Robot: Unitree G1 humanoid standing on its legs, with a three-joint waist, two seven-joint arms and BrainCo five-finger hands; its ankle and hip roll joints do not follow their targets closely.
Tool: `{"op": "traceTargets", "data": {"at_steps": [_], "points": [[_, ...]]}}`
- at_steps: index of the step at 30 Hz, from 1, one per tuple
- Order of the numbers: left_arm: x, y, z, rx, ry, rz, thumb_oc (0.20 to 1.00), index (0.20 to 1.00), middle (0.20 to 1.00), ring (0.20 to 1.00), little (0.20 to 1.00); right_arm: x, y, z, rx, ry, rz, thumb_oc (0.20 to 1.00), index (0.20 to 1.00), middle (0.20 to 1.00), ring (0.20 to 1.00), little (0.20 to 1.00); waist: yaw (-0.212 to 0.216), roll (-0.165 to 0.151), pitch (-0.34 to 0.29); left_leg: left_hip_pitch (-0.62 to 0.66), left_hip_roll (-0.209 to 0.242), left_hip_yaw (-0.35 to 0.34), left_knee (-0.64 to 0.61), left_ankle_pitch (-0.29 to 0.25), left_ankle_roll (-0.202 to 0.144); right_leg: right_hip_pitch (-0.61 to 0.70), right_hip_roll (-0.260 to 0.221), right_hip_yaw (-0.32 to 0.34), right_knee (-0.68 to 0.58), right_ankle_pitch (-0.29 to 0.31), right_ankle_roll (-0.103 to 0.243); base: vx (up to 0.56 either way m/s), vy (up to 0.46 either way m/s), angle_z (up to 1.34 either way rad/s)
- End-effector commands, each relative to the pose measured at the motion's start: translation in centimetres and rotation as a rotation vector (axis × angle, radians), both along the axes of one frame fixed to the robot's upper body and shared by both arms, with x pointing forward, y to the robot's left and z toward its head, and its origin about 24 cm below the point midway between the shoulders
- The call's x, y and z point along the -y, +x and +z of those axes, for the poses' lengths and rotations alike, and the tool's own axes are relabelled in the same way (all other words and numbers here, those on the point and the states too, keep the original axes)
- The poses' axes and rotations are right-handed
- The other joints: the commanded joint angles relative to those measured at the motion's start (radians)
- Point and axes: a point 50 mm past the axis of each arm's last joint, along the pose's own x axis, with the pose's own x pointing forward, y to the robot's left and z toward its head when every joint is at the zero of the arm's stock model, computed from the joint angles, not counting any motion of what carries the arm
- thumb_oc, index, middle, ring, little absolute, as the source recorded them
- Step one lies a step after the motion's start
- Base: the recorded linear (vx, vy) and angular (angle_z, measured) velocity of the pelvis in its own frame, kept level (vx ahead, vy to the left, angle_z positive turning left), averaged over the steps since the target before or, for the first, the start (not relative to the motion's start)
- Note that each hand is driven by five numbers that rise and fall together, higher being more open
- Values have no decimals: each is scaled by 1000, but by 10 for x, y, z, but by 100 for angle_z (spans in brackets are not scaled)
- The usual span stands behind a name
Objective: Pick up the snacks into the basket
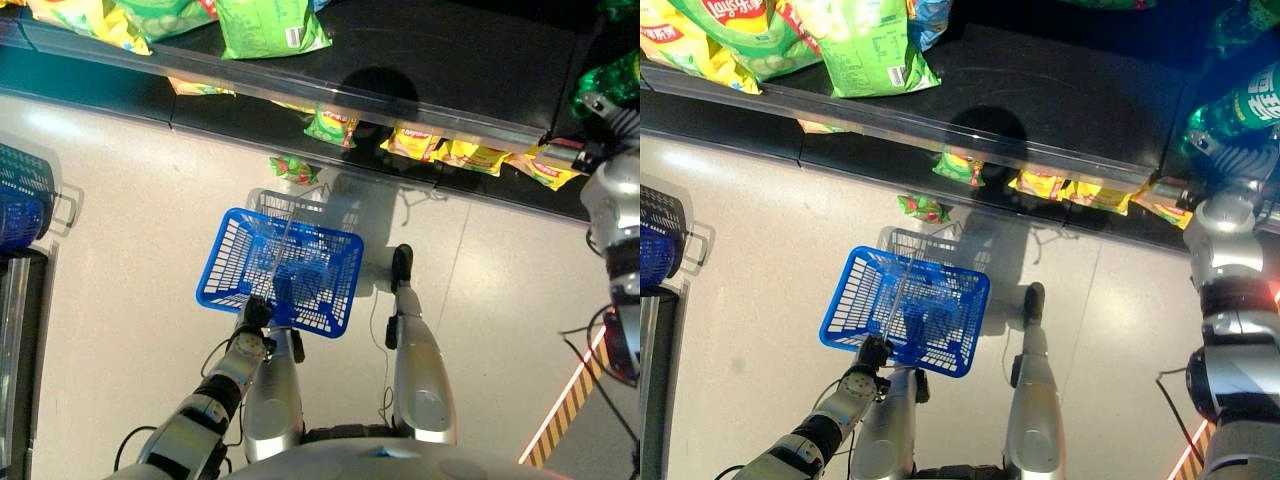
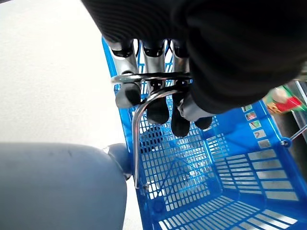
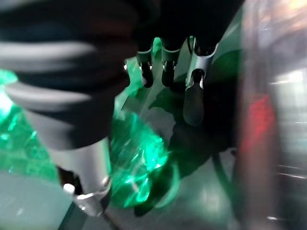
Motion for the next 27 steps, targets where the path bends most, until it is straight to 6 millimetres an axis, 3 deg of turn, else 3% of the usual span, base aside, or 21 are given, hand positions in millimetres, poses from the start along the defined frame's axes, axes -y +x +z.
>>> {"op": "traceTargets", "data": {"at_steps": [1, 18, 19, 20, 27], "points": [[-24, -14, -6, -38, 58, 51, 200, 200, 200, 200, 200, -23, 16, 25, 36, -10, 138, 1000, 1000, 1000, 1000, 1000, 59, -71, 13, -58, -83, -18, 32, 16, 77, -24, -6, -31, 187, -102, 29, 13, 27, 9], [-23, -12, -3, -25, 37, 51, 200, 200, 200, 200, 200, -17, 21, 35, 30, 47, 139, 1000, 1000, 1000, 1000, 1000, 71, -75, 13, -51, -98, -25, 2, 19, 81, -9, -8, -37, 157, -98, 34, 6, 12, 3], [-22, -13, -4, -26, 31, 51, 200, 200, 200, 200, 200, -18, 21, 35, 33, 51, 142, 329, 329, 329, 329, 329, 71, -75, 13, -47, -98, -25, -2, 20, 80, -6, -8, -37, 155, -98, 34, 0, 0, 0], [-22, -13, -4, -25, 30, 48, 200, 200, 200, 200, 200, -19, 22, 36, 31, 43, 141, 200, 200, 200, 200, 200, 72, -73, 13, -43, -99, -25, -3, 20, 81, -6, -8, -38, 155, -100, 34, 0, 0, 0], [-17, -10, -1, -13, 32, 31, 200, 200, 200, 200, 200, -33, 29, 29, 5, 26, 173, 200, 200, 200, 200, 200, 69, -67, 13, -46, -100, -23, 8, 14, 84, -9, -8, -32, 161, -104, 31, 0, 0, 0]]}}
